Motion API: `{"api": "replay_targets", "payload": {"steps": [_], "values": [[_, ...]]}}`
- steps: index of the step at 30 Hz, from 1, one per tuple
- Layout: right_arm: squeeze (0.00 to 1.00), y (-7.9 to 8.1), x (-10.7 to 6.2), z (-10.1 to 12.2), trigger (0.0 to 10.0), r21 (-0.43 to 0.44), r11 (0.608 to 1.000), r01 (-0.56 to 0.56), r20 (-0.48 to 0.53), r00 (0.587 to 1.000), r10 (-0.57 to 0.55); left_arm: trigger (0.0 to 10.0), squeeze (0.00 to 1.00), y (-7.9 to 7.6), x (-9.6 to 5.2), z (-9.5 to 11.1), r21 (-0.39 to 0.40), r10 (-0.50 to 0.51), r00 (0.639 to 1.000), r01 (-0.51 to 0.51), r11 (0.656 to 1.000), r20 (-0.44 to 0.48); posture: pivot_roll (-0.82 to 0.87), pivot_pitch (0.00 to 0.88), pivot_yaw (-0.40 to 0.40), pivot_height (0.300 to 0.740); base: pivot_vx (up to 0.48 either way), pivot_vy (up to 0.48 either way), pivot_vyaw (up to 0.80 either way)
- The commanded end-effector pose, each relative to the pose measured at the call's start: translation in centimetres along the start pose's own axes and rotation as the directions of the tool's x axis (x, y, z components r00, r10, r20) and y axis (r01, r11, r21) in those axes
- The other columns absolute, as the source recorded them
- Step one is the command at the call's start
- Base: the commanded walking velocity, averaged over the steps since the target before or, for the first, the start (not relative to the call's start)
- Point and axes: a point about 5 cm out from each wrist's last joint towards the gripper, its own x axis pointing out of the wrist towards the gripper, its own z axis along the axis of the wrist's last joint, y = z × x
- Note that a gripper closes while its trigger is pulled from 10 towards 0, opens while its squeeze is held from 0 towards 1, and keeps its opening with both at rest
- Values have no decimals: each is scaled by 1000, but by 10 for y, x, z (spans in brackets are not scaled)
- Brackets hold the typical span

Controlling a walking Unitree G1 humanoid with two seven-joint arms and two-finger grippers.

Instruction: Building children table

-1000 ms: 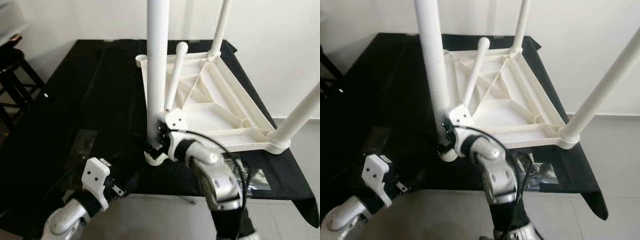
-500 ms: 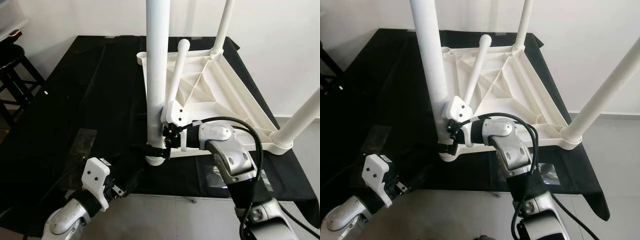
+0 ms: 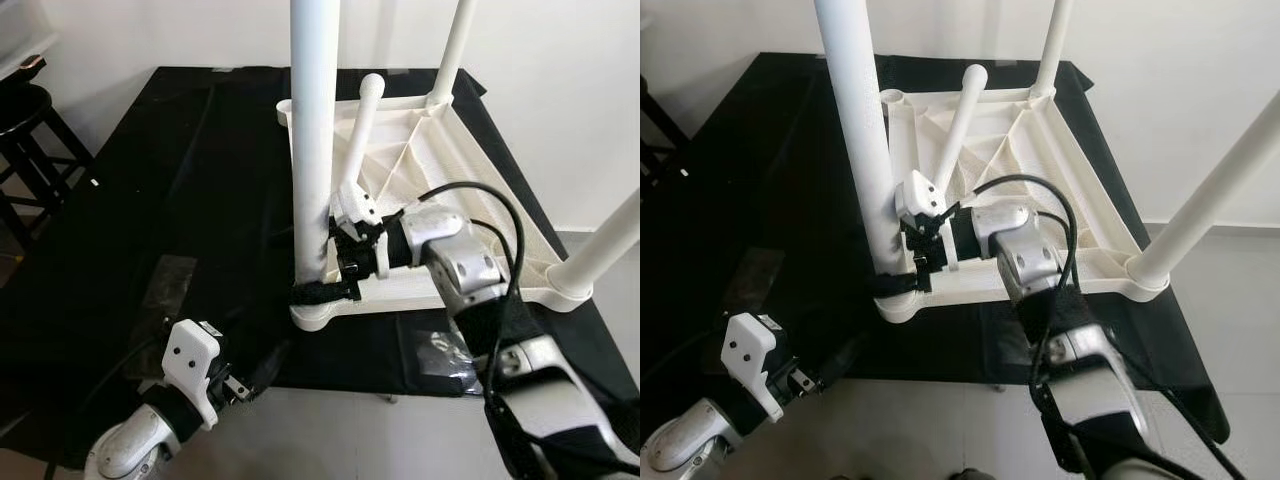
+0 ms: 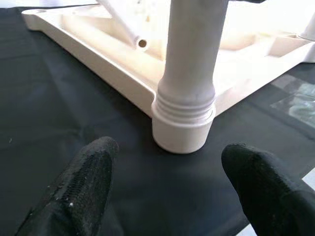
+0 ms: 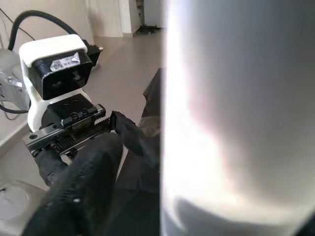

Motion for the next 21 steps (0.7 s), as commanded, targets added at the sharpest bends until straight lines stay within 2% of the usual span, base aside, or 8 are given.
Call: {"api": "replay_targets", "payload": {"steps": [1,10,13,15,17,18,19,21], "values": [[0,0,-1,-1,0,5,997,-75,7,997,75,10000,0,-3,-2,-1,-11,-9,1000,9,1000,-15,-101,206,-12,740,0,0,0],[0,-6,-6,-2,0,-7,999,-48,-5,999,48,10000,0,-4,-2,-1,-13,-8,1000,8,1000,-14,-108,205,-22,740,0,0,0],[0,-7,-7,-7,0,-12,995,96,4,995,-96,10000,0,-4,-1,-1,-13,-4,1000,4,1000,-11,-115,200,-34,740,0,0,0],[0,-7,-7,-7,0,-12,995,96,4,995,-96,10000,0,-4,-1,-1,-13,-4,1000,4,1000,-11,-115,200,-34,740,0,0,0],[0,2,1,-22,0,69,947,314,-3,949,-314,10000,0,-4,0,-1,-13,1,1000,-1,1000,-7,-127,197,-48,740,0,0,0],[0,2,1,-22,0,69,947,314,-3,949,-314,10000,0,-4,0,-1,-13,1,1000,-1,1000,-7,-127,197,-48,740,0,0,0],[0,14,13,-38,0,152,829,539,-52,841,-538,10000,0,-3,0,-1,-13,3,1000,-3,1000,-5,-134,197,-46,740,0,0,0],[0,14,13,-38,0,152,829,539,-52,841,-538,10000,0,-3,0,-1,-13,3,1000,-3,1000,-5,-134,197,-46,740,0,0,0]]}}
